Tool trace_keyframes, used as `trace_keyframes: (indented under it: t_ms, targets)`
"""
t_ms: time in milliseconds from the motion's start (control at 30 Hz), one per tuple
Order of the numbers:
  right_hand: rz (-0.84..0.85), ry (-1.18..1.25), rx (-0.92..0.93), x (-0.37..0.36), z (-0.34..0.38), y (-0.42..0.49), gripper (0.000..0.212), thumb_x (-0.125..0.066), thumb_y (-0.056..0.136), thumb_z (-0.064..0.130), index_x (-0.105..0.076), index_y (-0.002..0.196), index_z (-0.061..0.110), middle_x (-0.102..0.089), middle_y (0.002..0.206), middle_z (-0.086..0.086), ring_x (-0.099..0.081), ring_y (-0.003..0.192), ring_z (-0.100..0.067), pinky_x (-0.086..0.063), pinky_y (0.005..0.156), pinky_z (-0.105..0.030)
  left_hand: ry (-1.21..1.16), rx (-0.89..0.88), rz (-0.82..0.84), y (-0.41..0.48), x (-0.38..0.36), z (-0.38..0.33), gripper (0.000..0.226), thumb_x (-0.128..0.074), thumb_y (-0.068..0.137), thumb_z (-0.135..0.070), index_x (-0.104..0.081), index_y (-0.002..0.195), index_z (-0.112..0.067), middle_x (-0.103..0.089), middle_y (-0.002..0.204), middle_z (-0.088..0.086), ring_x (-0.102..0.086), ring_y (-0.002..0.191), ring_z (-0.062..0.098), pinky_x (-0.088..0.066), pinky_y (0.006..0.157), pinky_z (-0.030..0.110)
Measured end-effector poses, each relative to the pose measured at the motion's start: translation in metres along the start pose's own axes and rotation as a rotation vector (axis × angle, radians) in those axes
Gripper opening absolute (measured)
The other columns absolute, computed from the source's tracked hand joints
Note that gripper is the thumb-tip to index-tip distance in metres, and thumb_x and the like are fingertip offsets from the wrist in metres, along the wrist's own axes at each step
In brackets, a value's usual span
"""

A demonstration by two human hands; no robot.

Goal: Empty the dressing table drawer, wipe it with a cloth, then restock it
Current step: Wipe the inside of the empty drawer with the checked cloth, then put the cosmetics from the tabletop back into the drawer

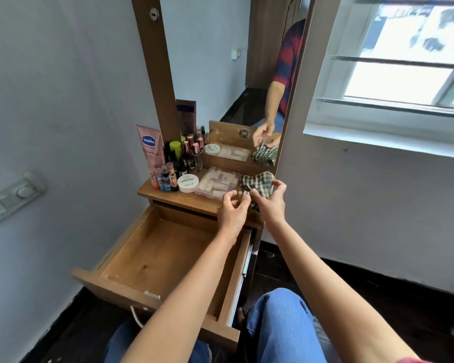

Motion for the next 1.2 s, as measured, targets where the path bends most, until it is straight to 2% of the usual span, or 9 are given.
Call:
trace_keyframes:
  t_ms: [100,233,367,467,633,700,867,1067,1200]
  targets:
    - [-0.037,-0.323,0.048,-0.008,-0.011,0.003,0.057,-0.059,0.092,0.034,-0.029,0.131,0.007,-0.052,0.126,-0.020,-0.046,0.118,-0.036,-0.042,0.093,-0.042,0.320,-0.090,-0.038,0.003,-0.001,0.003,0.038,-0.059,0.091,-0.033,-0.053,0.125,-0.019,-0.062,0.116,0.000,-0.058,0.104,0.016,-0.044,0.082,0.023]
    - [-0.099,-0.765,0.082,-0.010,-0.023,0.005,0.076,-0.047,0.092,0.052,-0.024,0.144,0.001,-0.026,0.150,-0.021,-0.025,0.131,-0.040,-0.026,0.106,-0.048,0.564,-0.224,-0.048,0.006,0.000,0.013,0.038,-0.057,0.091,-0.022,-0.057,0.127,-0.008,-0.058,0.126,0.013,-0.051,0.117,0.026,-0.037,0.098,0.027]
    - [0.047,-0.858,-0.008,-0.009,-0.026,0.017,0.081,-0.030,0.093,0.063,-0.001,0.154,0.017,-0.003,0.161,-0.008,-0.007,0.143,-0.039,-0.015,0.112,-0.052,0.490,-0.208,-0.119,0.013,0.012,0.018,0.025,-0.056,0.090,-0.019,-0.064,0.112,-0.010,-0.061,0.113,0.012,-0.061,0.099,0.026,-0.045,0.089,0.027]
    - [0.077,-0.937,-0.017,-0.011,-0.018,0.024,0.081,-0.030,0.095,0.061,-0.001,0.153,0.013,0.003,0.161,-0.010,0.004,0.145,-0.038,-0.011,0.114,-0.053,0.356,-0.119,-0.265,0.022,0.032,0.012,0.020,-0.055,0.091,-0.017,-0.060,0.109,-0.008,-0.063,0.109,0.011,-0.060,0.097,0.021,-0.045,0.079,0.024]
    - [-0.108,-0.865,0.515,-0.038,0.006,0.024,0.057,-0.048,0.094,0.032,-0.037,0.142,0.004,-0.040,0.145,-0.019,-0.026,0.138,-0.035,-0.024,0.110,-0.045,0.158,0.146,-0.343,0.046,0.061,0.003,0.035,-0.054,0.094,-0.021,-0.051,0.127,-0.008,-0.054,0.128,0.008,-0.054,0.106,0.020,-0.039,0.078,0.025]
    - [0.008,-0.908,0.536,-0.055,0.014,0.028,0.059,-0.049,0.094,0.037,-0.037,0.141,0.005,-0.045,0.143,-0.016,-0.027,0.139,-0.032,-0.023,0.109,-0.043,0.119,0.203,-0.324,0.053,0.065,0.002,0.034,-0.054,0.093,-0.021,-0.052,0.125,-0.008,-0.056,0.125,0.007,-0.055,0.107,0.023,-0.040,0.075,0.027]
    - [0.334,-1.236,0.424,-0.079,0.020,0.048,0.103,-0.064,0.072,0.069,-0.032,0.143,0.001,-0.034,0.150,-0.019,-0.019,0.144,-0.032,-0.013,0.116,-0.047,-0.014,0.236,-0.264,0.068,0.064,0.006,0.026,-0.057,0.087,-0.017,-0.061,0.112,-0.011,-0.065,0.114,0.006,-0.062,0.100,0.024,-0.045,0.074,0.028]
    - [0.341,-1.298,0.614,-0.073,0.031,0.051,0.062,-0.066,0.078,0.059,-0.062,0.107,0.004,-0.065,0.111,-0.016,-0.055,0.108,-0.033,-0.041,0.088,-0.037,-0.117,0.303,-0.264,0.079,0.065,0.011,0.030,-0.058,0.088,-0.020,-0.059,0.116,-0.010,-0.063,0.115,0.008,-0.060,0.105,0.026,-0.042,0.074,0.029]
    - [0.315,-1.441,0.829,-0.071,0.031,0.049,0.059,-0.046,0.090,0.062,-0.065,0.102,0.007,-0.069,0.102,-0.012,-0.061,0.101,-0.030,-0.033,0.100,-0.040,-0.148,0.306,-0.309,0.083,0.067,0.008,0.028,-0.063,0.087,-0.021,-0.062,0.111,-0.007,-0.065,0.112,0.011,-0.062,0.102,0.028,-0.047,0.072,0.029]
Point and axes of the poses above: each hand's wrist, its own y-axis towards the middle knuckle, its own x-axis out of the back of the hand, z = x × y, the point moved 1 cm from there along y, towards the middle knuckle
